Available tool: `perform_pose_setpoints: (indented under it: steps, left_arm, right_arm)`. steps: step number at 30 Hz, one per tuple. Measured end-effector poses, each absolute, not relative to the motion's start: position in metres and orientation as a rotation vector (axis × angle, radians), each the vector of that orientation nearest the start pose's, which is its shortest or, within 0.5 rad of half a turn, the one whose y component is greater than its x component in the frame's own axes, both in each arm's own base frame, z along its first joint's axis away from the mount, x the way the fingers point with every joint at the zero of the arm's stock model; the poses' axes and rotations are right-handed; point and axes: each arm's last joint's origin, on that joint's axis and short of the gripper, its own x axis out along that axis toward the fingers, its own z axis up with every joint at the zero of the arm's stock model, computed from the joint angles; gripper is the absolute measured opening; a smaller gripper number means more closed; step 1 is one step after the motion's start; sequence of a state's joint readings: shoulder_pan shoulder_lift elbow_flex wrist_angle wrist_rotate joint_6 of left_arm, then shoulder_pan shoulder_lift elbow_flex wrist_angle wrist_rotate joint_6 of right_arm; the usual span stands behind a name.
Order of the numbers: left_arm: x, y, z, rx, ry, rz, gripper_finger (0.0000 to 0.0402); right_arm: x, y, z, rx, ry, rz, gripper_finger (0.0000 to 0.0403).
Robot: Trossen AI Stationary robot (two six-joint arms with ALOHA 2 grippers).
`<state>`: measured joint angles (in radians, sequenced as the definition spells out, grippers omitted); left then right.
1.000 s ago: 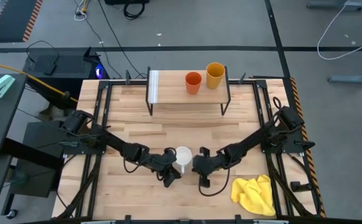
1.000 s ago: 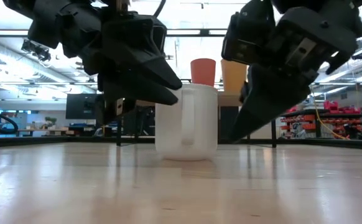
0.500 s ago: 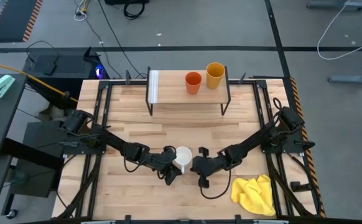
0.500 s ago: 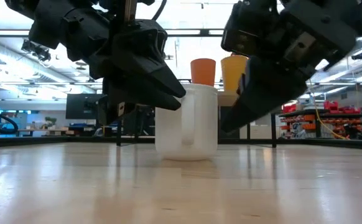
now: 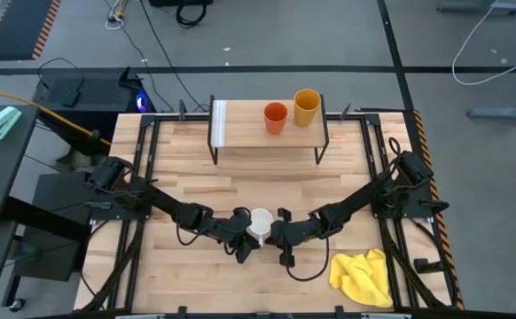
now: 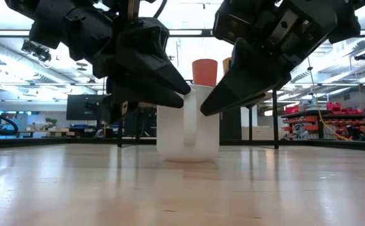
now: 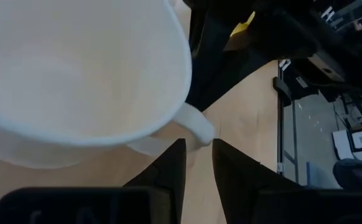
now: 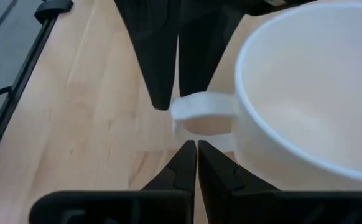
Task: Stack small to large cups/mugs on shelf
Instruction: Put the white mug on the shelf
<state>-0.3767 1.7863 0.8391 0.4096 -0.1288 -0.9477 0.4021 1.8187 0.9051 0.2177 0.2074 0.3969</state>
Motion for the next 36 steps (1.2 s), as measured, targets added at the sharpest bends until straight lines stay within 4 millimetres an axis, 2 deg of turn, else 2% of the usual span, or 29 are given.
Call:
perform_pose_setpoints:
  steps: [10, 16, 22, 36]
  left_arm:
    - [0.328, -0.126, 0.149, -0.771, 0.576, 0.017, 0.0091]
    - [0.332, -0.129, 0.135, -0.765, 0.580, 0.016, 0.0091]
    - [0.336, -0.132, 0.126, -0.671, 0.557, -0.026, 0.0090]
    - [0.334, -0.138, 0.128, -0.500, 0.515, -0.062, 0.0093]
  right_arm:
    - [0.335, 0.130, 0.145, 0.172, 0.670, 0.049, 0.0023]
    - [0.337, 0.132, 0.148, 0.155, 0.664, 0.061, 0.0022]
    - [0.336, 0.131, 0.146, 0.150, 0.686, 0.060, 0.0022]
    - [0.335, 0.131, 0.145, 0.146, 0.694, 0.051, 0.0022]
